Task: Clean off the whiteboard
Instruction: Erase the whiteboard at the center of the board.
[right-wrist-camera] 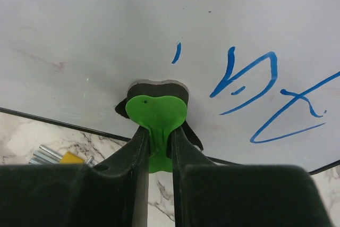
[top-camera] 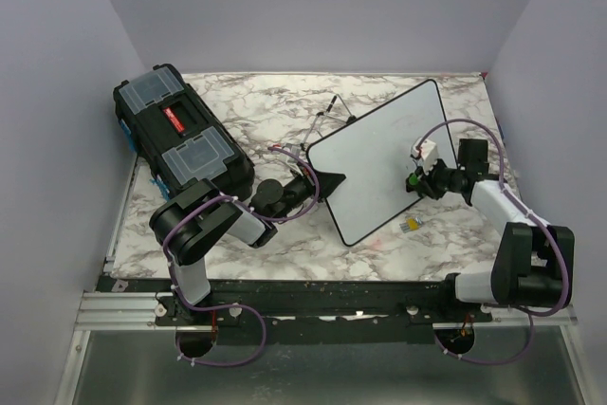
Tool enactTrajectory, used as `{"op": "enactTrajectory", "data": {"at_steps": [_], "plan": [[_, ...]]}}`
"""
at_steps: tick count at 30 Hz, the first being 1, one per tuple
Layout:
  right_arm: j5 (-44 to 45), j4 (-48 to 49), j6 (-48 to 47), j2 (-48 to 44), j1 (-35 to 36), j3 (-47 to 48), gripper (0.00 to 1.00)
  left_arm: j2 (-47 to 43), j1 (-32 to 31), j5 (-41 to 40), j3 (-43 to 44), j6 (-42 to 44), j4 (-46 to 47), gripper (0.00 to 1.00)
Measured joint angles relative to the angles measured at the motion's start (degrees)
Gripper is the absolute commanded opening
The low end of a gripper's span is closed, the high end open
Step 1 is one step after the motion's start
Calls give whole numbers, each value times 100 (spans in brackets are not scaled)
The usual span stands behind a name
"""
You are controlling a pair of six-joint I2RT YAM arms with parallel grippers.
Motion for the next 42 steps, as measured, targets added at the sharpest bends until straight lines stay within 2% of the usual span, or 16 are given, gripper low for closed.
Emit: {"op": "enactTrajectory", "data": {"at_steps": [10, 15, 22, 27, 31, 37, 42], "plan": [[-791, -632, -376, 7, 264, 273, 1, 0, -7, 24, 2, 22, 20, 0], [-866, -490, -13, -125, 575, 223, 0, 0, -7, 26, 2, 22, 17, 0], [-164, 474, 1244, -195, 597, 223, 1, 0, -4, -44, 11, 28, 15, 0], [463, 1064, 1460, -236, 597, 214, 1, 0, -4, -46, 11, 35, 17, 0], [658, 1019, 1091, -240, 597, 153, 1, 0, -4, -46, 11, 35, 15, 0], [625, 22, -107, -184, 588, 28, 1, 0, -4, -46, 11, 42, 15, 0], [546, -393, -404, -70, 584, -11, 1, 0, -4, -44, 11, 52, 15, 0]]}}
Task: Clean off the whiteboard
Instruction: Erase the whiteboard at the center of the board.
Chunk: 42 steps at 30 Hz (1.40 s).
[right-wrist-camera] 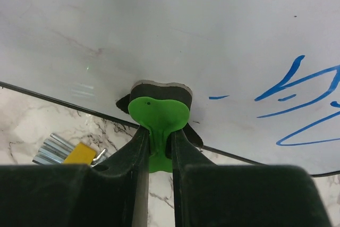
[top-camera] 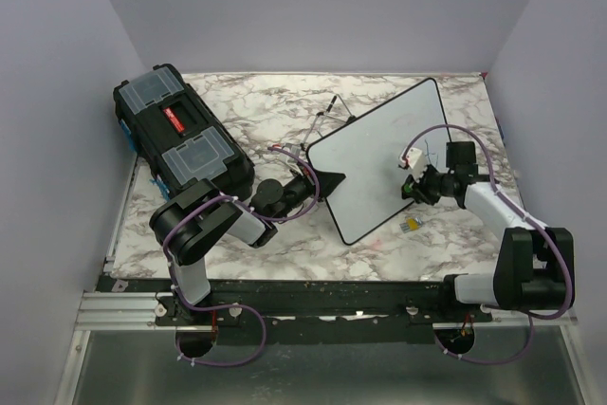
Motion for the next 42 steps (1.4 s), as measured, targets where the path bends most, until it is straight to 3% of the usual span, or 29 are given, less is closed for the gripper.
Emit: {"op": "enactTrajectory", "data": {"at_steps": [10, 16, 29, 35, 42], "plan": [[118, 391, 1084, 4, -133, 352, 1, 0, 2, -2, 0, 11, 4, 0], [341, 813, 1248, 22, -328, 420, 1, 0, -2, 42, 0, -7, 4, 0], [-1001, -592, -258, 162, -232, 129, 1, 15, 0, 57, 17, -13, 4, 0], [-1108, -356, 533, 157, -208, 411, 1, 63, 0, 70, 74, -17, 4, 0], [-352, 748, 1469, 63, -203, 636, 1, 81, 0, 70, 87, -52, 4, 0]]}}
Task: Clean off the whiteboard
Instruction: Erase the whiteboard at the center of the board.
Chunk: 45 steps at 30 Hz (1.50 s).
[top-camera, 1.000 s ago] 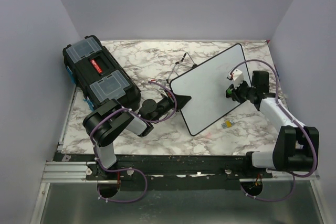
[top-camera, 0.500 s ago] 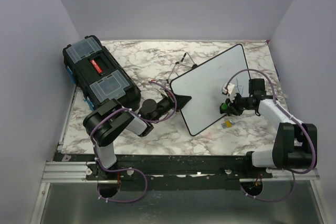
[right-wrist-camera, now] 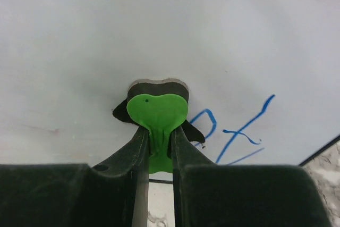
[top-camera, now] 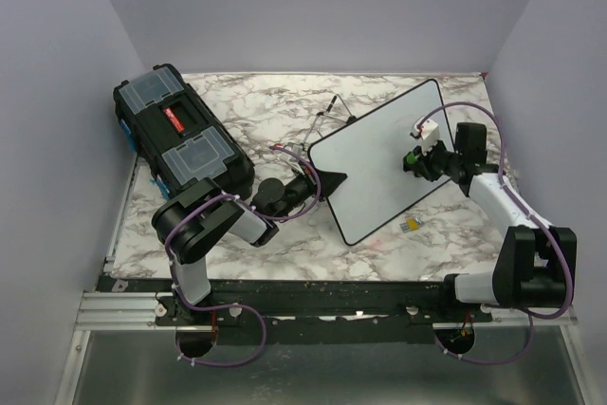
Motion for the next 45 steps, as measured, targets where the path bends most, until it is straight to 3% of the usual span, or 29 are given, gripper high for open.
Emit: {"op": "enactTrajectory", "data": {"at_steps": [10, 19, 27, 34, 39, 45], "plan": [[920, 98, -669, 15, -9, -367, 1, 4, 11, -4, 0, -79, -31, 0], [273, -1217, -1799, 15, -11, -649, 1, 7, 11, 0, 0, -59, -20, 0], [-289, -938, -793, -2, 4, -354, 1, 9, 11, 0, 2, -61, -20, 0], [306, 11, 72, 7, 4, 219, 1, 9, 9, 63, 2, -83, -20, 0], [811, 232, 44, 7, 4, 166, 1, 9, 9, 101, 2, -105, -22, 0], [1032, -39, -640, -15, -7, -149, 1, 9, 11, 87, 2, -164, -37, 0]]}}
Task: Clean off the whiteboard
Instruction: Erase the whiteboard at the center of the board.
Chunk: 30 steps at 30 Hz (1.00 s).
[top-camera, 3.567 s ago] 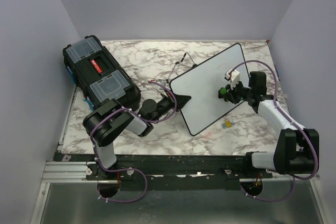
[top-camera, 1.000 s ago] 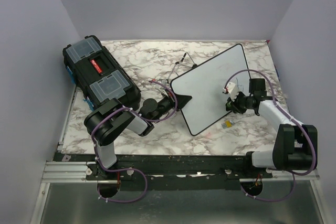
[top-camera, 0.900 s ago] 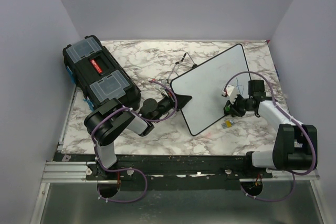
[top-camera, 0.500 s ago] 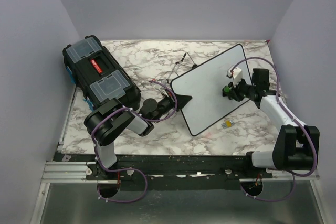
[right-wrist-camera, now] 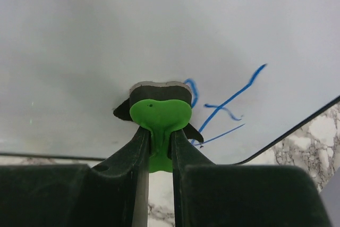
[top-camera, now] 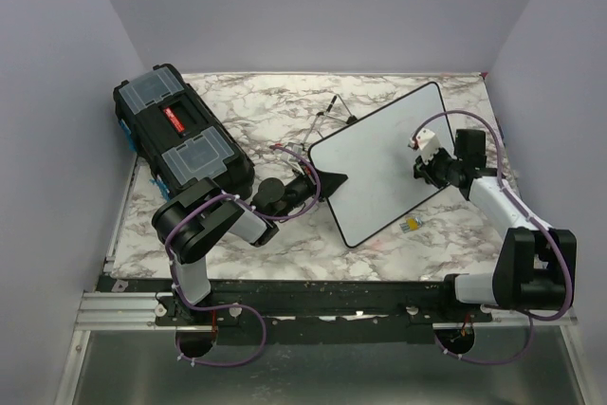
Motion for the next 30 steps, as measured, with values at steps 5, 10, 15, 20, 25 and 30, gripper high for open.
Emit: {"op": "enactTrajectory", "data": {"at_steps": [5, 10, 15, 20, 25, 30], "plan": [[-170, -656, -756, -155, 0, -350, 1, 2, 0, 2, 0, 0, -2, 0], [-756, -1320, -1106, -179, 0, -581, 1, 7, 0, 7, 0, 39, 13, 0], [-1158, -1231, -581, -223, 11, -459, 1, 7, 0, 9, 7, 42, 15, 0], [-1051, -503, 492, -87, 11, 52, 1, 7, 0, 9, 7, 39, 11, 0], [-433, 111, 1088, 249, 11, 470, 1, 7, 0, -37, 7, 33, 9, 0], [33, 332, 981, 291, 35, 380, 1, 7, 26, -66, 7, -26, -9, 0]]}}
